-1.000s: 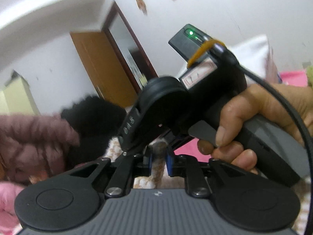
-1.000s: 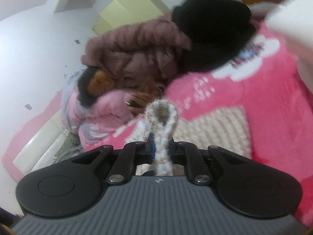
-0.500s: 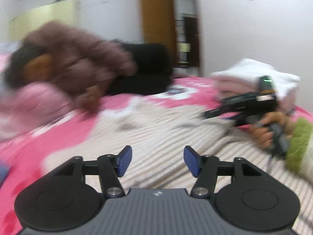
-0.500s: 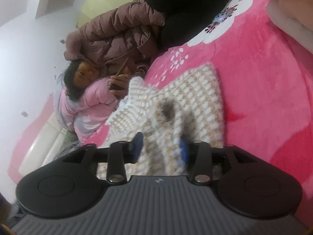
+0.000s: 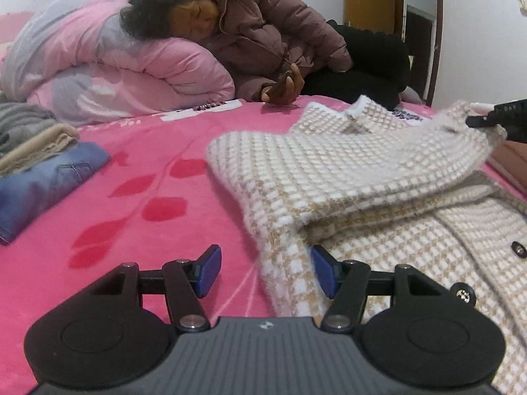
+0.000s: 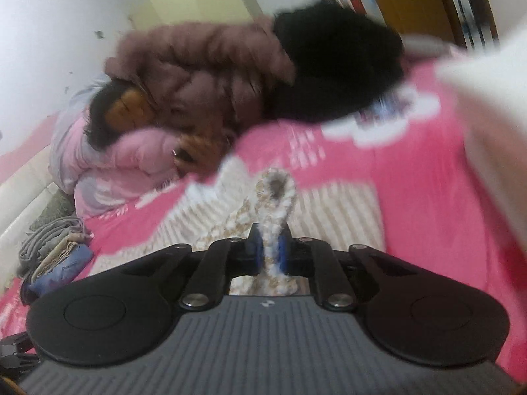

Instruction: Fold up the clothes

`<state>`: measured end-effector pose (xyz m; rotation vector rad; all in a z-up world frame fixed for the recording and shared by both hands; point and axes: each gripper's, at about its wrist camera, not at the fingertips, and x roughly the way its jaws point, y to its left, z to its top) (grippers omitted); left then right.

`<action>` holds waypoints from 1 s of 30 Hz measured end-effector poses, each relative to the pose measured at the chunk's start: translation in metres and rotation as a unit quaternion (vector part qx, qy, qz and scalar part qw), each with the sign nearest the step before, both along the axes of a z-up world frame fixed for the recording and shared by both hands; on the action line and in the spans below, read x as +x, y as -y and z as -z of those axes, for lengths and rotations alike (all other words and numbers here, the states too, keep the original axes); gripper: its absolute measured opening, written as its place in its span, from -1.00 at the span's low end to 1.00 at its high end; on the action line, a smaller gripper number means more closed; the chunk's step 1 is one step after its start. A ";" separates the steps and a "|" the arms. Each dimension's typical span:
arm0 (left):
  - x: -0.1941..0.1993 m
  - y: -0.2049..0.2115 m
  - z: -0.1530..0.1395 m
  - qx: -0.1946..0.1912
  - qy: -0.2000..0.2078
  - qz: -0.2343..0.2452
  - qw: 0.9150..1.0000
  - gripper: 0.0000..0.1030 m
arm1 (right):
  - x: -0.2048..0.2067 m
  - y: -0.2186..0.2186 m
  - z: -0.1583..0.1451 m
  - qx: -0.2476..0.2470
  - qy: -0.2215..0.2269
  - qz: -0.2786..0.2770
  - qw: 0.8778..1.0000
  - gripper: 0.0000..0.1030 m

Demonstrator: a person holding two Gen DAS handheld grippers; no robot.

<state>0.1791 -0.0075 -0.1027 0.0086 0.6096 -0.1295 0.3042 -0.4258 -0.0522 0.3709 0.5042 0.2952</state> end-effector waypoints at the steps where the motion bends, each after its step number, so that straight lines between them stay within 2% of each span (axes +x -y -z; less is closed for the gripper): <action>1: 0.001 0.000 0.002 -0.002 -0.002 0.001 1.000 0.19 | 0.003 -0.001 0.001 -0.010 -0.002 0.004 1.000 -0.84; 3: 0.003 -0.002 0.005 -0.007 -0.009 0.000 1.000 0.18 | 0.012 -0.002 0.016 -0.037 -0.032 0.017 0.999 -0.80; 5: 0.003 -0.005 0.008 -0.018 -0.016 -0.001 1.000 0.18 | 0.021 0.001 0.046 -0.061 -0.089 0.042 0.993 -0.53; 7: 0.005 -0.011 0.010 -0.035 -0.022 0.000 0.999 0.19 | 0.011 0.014 0.055 -0.015 -0.072 0.057 0.996 -0.52; 12: 0.007 -0.013 0.015 -0.045 -0.024 0.001 0.999 0.20 | -0.012 0.017 0.017 -0.004 -0.026 0.106 0.994 -0.45; 15: 0.005 -0.012 0.015 -0.041 -0.022 0.001 0.999 0.20 | -0.021 -0.022 -0.006 -0.044 0.021 0.038 0.998 -0.45; 17: 0.004 -0.012 0.016 -0.040 -0.022 0.000 0.999 0.21 | -0.021 -0.059 -0.011 -0.109 0.047 -0.011 0.993 -0.46; 19: 0.005 -0.011 0.016 -0.041 -0.022 0.000 0.999 0.21 | -0.013 -0.090 0.004 -0.155 0.042 -0.060 0.985 -0.50; 20: 0.004 -0.012 0.016 -0.042 -0.023 0.000 0.999 0.21 | -0.004 -0.098 0.019 -0.169 0.020 -0.069 0.983 -0.50; 22: 0.004 -0.012 0.016 -0.044 -0.023 -0.001 0.999 0.22 | 0.017 -0.102 0.054 -0.188 -0.038 -0.054 0.980 -0.53; 23: 0.003 -0.013 0.016 -0.046 -0.023 -0.001 0.999 0.22 | 0.020 -0.098 0.059 -0.168 -0.041 -0.046 0.984 -0.54; 25: 0.002 -0.014 0.016 -0.050 -0.022 -0.002 0.999 0.22 | 0.019 -0.092 0.050 -0.137 -0.052 -0.022 0.989 -0.59; 27: 0.001 -0.017 0.017 -0.057 -0.021 -0.002 0.998 0.22 | 0.011 -0.104 0.037 -0.160 -0.051 -0.010 0.986 -0.57; 30: 0.000 -0.018 0.016 -0.062 -0.020 -0.004 0.998 0.22 | -0.006 -0.136 0.019 -0.188 -0.006 -0.045 0.981 -0.57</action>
